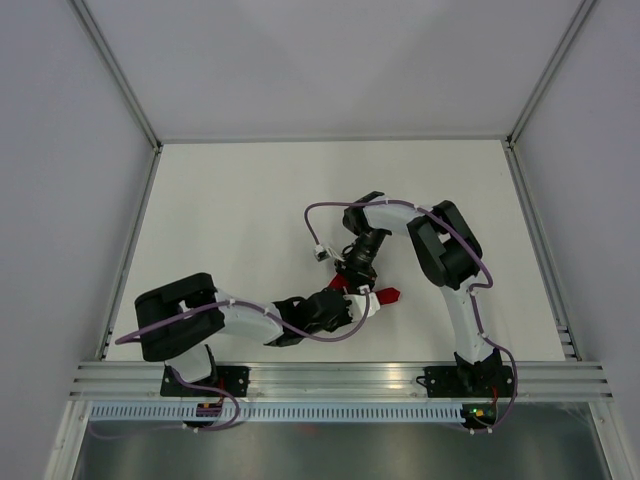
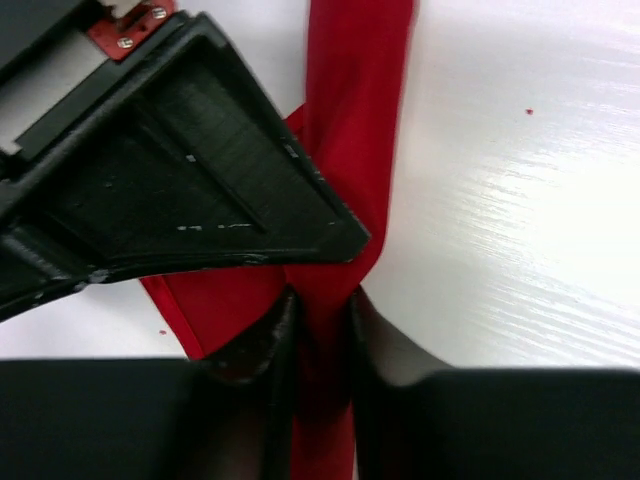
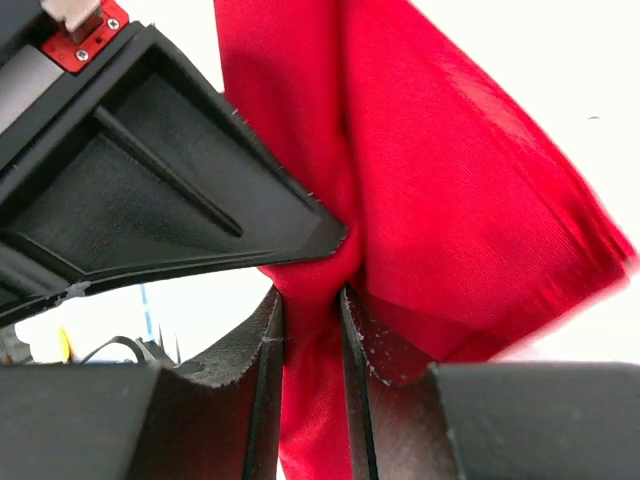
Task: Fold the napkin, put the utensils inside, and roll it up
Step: Roll the napkin with the utensil
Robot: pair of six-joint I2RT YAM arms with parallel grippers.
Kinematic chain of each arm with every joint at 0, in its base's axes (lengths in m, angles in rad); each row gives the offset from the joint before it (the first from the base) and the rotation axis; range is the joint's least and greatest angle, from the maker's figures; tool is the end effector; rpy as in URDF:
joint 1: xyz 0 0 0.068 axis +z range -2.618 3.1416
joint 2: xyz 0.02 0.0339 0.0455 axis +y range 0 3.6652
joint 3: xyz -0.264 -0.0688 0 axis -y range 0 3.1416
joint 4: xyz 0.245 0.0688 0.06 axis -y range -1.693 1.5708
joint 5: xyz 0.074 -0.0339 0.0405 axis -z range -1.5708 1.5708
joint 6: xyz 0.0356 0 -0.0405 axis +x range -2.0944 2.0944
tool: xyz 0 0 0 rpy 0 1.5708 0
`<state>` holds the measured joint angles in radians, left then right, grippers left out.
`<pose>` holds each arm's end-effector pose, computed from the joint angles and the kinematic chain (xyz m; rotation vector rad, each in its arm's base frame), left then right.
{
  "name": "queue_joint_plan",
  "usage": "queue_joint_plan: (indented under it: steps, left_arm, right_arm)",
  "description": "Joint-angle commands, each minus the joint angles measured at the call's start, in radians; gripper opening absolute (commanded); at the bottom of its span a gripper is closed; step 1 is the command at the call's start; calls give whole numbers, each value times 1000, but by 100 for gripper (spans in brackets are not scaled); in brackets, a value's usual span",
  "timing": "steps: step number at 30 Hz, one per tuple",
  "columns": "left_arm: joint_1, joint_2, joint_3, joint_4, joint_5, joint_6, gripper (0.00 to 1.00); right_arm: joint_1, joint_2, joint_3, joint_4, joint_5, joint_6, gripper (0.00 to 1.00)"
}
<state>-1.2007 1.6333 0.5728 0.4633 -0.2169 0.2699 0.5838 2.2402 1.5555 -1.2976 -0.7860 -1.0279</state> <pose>0.1151 -0.2755 0.1313 1.3593 1.6887 -0.3035 0.2964 0.2260 0.1212 1.7667 -2.0162 -1.2028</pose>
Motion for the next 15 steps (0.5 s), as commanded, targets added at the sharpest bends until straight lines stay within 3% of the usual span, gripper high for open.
queue_joint_plan:
  steps: [1,6,11,15]
  left_arm:
    - [0,25,-8,52,4,-43,20]
    - [26,23,-34,72,88,-87,7]
    - [99,42,-25,60,212,-159,4]
    - [183,59,4,23,431,-259,2]
  right_arm:
    - [-7,15,-25,146,111,-26,16]
    - [-48,-74,-23,158,41,3,40]
    - [-192,-270,-61,317,-67,116,48]
    - [-337,-428,-138,460,-104,216,52]
